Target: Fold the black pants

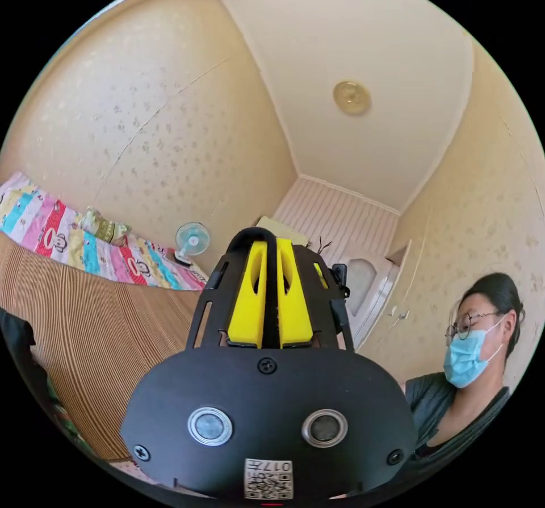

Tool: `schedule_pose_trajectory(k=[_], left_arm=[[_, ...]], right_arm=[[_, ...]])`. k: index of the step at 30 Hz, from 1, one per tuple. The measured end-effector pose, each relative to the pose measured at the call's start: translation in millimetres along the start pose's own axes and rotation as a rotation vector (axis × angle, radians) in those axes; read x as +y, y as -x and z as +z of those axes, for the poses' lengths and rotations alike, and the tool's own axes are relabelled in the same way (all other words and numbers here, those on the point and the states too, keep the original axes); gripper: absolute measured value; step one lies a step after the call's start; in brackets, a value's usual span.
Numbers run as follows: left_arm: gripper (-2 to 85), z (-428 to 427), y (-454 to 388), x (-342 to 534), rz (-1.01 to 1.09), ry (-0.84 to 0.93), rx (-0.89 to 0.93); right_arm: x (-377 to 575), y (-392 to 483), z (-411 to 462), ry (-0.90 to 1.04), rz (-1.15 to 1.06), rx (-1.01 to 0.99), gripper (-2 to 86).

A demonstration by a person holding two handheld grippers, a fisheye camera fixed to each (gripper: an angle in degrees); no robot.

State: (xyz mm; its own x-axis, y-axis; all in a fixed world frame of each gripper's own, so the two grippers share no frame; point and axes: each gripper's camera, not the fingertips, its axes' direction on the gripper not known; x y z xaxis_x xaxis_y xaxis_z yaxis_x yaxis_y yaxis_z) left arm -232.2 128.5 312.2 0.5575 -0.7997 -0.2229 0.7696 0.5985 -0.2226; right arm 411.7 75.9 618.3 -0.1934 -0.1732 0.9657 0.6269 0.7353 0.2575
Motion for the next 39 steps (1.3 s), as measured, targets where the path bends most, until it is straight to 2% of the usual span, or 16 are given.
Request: schedule_pose_trajectory(k=[2,6,10,13,16,19,22,26,28,32,34,37,39], left_arm=[[0.7,18,31,-17,-0.035,0.019,0.012],[0.8,37,48,-35,0.045,0.03,-0.019],[1.3,23,70,17,0.054,0.083,0.055],[2.0,13,88,81,0.012,0.233,0.019],[2.9,14,100,146,-0.088,0.393,-0.031],[3.3,-10,86,194,-0.123,0.431,0.046],[3.2,-38,57,224,-0.101,0.5,0.123],[4.2,-44,34,254,-0.113,0.696,0.065],[6.6,-43,46,272,-0.246,0.749,-0.016],[12.8,-39,80,282,-0.444,0.786,-0.112],[14.1,-50,81,260,-0.443,0.676,-0.251],[14.2,-43,73,221,-0.339,0.579,-0.358],[14.2,-27,74,206,-0.284,0.559,-0.429]], right_arm=[[-10,-34,18,-0.013,0.092,0.038,2.0],[-5,-85,41,-0.11,0.15,-0.032,2.0],[42,-105,54,-0.11,0.106,-0.117,2.0],[101,-123,69,0.011,0.126,-0.097,2.1],[158,-148,88,0.15,0.248,-0.028,2.2],[207,-153,87,0.17,0.293,-0.156,2.3],[245,-131,86,0.259,0.22,-0.248,2.5],[290,-112,103,0.433,0.211,-0.246,3.1],[309,-126,120,0.529,0.307,-0.196,3.7],[342,-184,160,0.797,0.607,0.14,7.7],[335,-197,162,0.767,0.636,0.216,9.5],[305,-204,144,0.484,0.572,0.137,11.6],[296,-219,137,0.328,0.541,0.205,13.0]])
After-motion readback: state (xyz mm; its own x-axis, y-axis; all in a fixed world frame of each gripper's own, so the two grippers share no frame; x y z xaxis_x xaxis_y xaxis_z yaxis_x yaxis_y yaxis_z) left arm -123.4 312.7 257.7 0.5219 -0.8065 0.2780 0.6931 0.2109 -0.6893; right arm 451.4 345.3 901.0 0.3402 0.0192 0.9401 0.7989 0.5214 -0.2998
